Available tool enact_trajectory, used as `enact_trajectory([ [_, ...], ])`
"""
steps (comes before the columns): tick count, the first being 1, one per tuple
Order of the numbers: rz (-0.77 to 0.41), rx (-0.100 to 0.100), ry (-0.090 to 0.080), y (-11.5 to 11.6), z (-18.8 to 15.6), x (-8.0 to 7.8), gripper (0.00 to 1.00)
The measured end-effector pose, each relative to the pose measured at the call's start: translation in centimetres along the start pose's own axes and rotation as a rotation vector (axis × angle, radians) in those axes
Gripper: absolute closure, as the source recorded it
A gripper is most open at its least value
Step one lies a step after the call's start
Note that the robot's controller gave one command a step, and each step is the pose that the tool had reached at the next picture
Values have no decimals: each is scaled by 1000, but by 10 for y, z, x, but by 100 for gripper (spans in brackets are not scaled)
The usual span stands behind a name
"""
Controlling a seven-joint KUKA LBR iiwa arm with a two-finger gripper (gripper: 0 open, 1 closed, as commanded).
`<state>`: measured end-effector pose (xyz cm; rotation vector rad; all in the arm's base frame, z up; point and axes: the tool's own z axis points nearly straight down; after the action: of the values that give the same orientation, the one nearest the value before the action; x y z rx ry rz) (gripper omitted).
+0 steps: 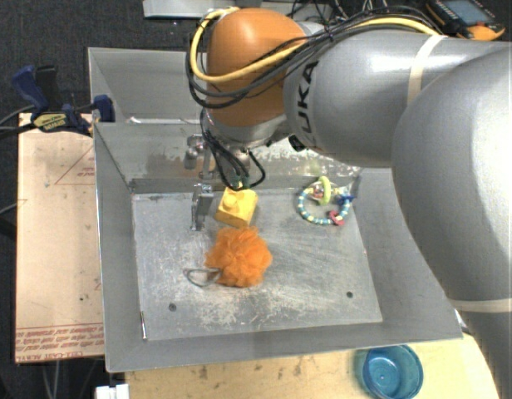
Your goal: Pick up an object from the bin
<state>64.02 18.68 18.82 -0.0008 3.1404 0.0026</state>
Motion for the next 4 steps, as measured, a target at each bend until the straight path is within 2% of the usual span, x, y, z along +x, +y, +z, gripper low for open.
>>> enact_trajectory([
  [1, -110, 0, -2, -33, 52, 29, 0],
  [2, -277, 3, 3, -79, 56, 56, 0],
  [3, -278, 1, 4, -90, 75, 73, 0],
  [4, -366, 0, 1, -122, 108, 100, 0],
])
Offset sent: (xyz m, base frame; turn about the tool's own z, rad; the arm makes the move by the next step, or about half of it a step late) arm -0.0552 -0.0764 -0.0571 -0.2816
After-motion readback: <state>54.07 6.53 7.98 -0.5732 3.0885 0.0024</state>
